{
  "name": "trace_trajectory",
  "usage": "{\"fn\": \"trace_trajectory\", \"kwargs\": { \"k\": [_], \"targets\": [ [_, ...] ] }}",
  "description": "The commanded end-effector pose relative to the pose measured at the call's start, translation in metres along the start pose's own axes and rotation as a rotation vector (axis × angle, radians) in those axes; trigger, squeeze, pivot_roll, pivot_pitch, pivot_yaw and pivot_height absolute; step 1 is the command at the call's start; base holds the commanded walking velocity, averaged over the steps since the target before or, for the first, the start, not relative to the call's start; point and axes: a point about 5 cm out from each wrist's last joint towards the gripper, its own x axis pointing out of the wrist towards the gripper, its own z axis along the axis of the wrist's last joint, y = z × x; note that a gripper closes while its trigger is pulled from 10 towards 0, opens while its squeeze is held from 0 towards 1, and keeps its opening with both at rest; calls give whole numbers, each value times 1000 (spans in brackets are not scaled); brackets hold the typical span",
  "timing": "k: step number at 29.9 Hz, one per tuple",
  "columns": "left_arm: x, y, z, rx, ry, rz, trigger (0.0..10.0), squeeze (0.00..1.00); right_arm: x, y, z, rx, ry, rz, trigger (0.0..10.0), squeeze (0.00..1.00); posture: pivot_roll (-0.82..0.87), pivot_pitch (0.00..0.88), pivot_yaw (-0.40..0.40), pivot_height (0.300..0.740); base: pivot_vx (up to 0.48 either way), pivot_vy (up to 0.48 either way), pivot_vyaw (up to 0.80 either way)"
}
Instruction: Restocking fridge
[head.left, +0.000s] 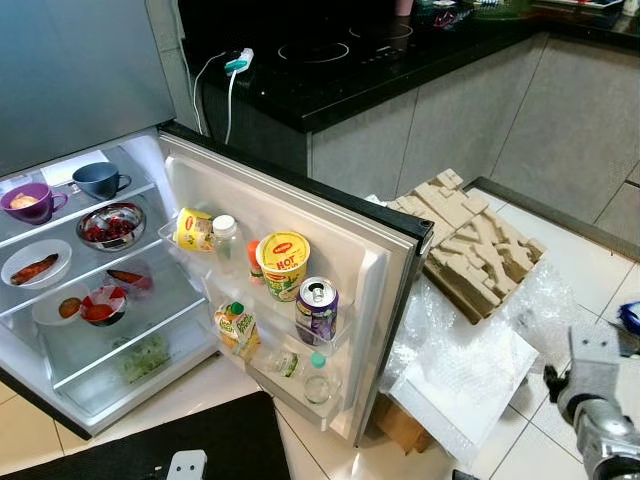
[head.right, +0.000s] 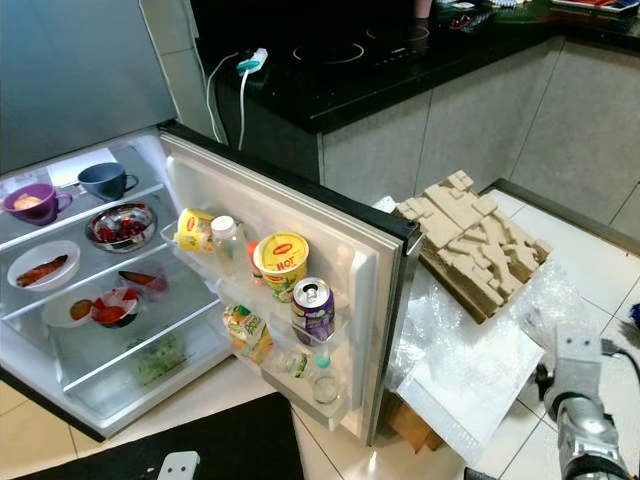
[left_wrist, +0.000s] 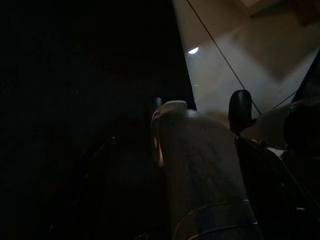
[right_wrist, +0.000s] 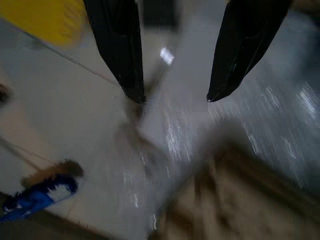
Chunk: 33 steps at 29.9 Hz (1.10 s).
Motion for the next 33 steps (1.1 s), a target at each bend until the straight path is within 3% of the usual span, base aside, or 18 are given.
{"fn": "trace_trajectory", "kwargs": {
  "k": [1, 4, 7, 9, 13, 17, 23, 26, 29, 33],
  "targets": [
    [-2, 1, -10, -9, 33, 0, 10000, 0, 2, 3, 8, 63, -50, 28, 10000, 0, -83, 0, 34, 740, 0, 0, 0],
    [-2, 2, -10, -11, 33, 0, 10000, 0, 7, 26, 34, 231, -181, 227, 10000, 0, -81, 0, 35, 740, 0, 0, 0],
    [-3, 2, -10, -13, 32, 0, 10000, 0, 6, 44, 51, 279, -259, 387, 10000, 0, -80, 0, 36, 740, 0, 0, 0],
    [-3, 3, -10, -13, 32, 0, 10000, 0, 6, 49, 55, 280, -276, 427, 10000, 0, -80, 0, 36, 740, 0, 0, 0],
    [-3, 2, -10, -18, 31, -2, 10000, 0, -5, 75, 66, 277, -330, 688, 10000, 0, -80, 0, 35, 740, 0, 0, 0],
    [-3, 2, -10, -20, 30, -4, 10000, 0, -11, 82, 65, 264, -323, 790, 10000, 0, -79, 0, 32, 740, 0, 0, 0],
    [-3, 1, -11, -23, 31, -8, 10000, 0, -38, 105, 60, 204, -271, 1126, 10000, 0, -81, 0, 33, 740, 0, 0, 0],
    [-3, 1, -11, -22, 31, -8, 10000, 0, -39, 107, 59, 198, -266, 1145, 10000, 0, -81, 0, 33, 740, 0, 0, 0],
    [-3, 1, -11, -21, 32, -8, 10000, 0, -58, 121, 56, 148, -209, 1328, 10000, 0, -83, 0, 32, 740, 0, 0, 0],
    [-3, 1, -11, -20, 33, -8, 10000, 0, -69, 130, 51, 118, -161, 1427, 10000, 0, -84, 0, 29, 740, 0, 0, 0]
  ]
}}
